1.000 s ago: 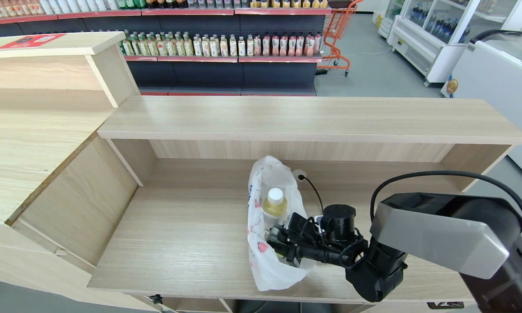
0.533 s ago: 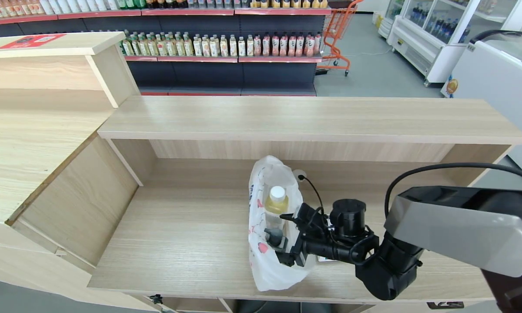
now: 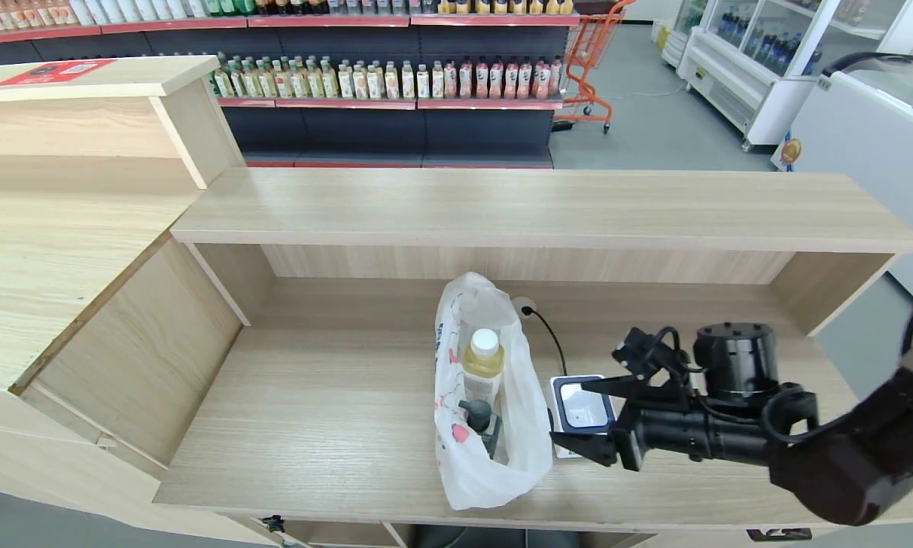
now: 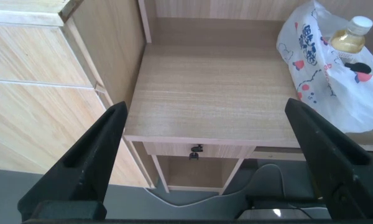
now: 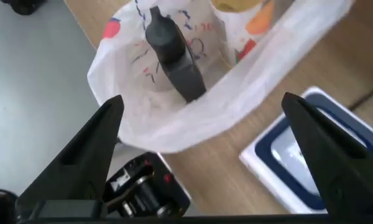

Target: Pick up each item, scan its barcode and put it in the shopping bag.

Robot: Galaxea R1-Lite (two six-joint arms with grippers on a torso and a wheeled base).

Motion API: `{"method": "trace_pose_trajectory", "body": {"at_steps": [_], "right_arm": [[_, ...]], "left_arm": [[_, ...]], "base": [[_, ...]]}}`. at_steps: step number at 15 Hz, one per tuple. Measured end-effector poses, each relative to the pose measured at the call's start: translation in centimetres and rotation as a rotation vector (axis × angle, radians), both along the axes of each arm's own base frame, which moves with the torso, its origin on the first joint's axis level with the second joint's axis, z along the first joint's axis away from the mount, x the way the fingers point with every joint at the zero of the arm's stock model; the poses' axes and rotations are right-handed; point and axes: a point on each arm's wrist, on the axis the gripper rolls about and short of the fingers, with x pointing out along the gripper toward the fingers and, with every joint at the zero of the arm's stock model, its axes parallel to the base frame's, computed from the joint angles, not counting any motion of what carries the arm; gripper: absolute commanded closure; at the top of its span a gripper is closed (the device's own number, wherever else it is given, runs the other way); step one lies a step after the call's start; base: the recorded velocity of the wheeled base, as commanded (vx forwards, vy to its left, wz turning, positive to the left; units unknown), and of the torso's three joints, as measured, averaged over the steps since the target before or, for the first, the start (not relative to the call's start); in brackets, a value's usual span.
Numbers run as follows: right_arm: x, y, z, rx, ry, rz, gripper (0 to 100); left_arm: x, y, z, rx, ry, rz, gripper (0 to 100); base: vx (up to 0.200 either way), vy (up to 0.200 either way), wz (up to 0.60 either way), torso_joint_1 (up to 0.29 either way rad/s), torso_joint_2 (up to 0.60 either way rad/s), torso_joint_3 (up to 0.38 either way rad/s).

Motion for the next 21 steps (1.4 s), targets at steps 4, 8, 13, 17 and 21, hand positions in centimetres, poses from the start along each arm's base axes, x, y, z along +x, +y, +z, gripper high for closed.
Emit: {"method": "trace_pose_trajectory", "body": {"at_steps": [4,8,13,17,21], "right_arm": [[-4.0,-6.8,5.2,-0.011,-0.018,-0.24,0],[-11.7,-11.5,7.5,-0.012,-0.16,-0.526,0],[-20.7,-11.3,3.5,-0.043,-0.125,-0.68,0],[-24.4,-10.9,3.1,0.037,-0.249,-0.697,0],[-27.9,-10.7,1.4,0.09,-0.344,-0.795,0]], "left_arm": [[0.0,0.0,0.0,0.0,0.0,0.0,0],[0.0,0.0,0.0,0.0,0.0,0.0,0],[0.0,0.0,0.0,0.0,0.0,0.0,0],[0.0,0.0,0.0,0.0,0.0,0.0,0],[0.0,0.0,0.0,0.0,0.0,0.0,0]], "base": [[0.0,0.0,0.0,0.0,0.0,0.0],[0.0,0.0,0.0,0.0,0.0,0.0],[0.0,0.0,0.0,0.0,0.0,0.0],[0.0,0.0,0.0,0.0,0.0,0.0],[0.0,0.0,0.0,0.0,0.0,0.0]]}}
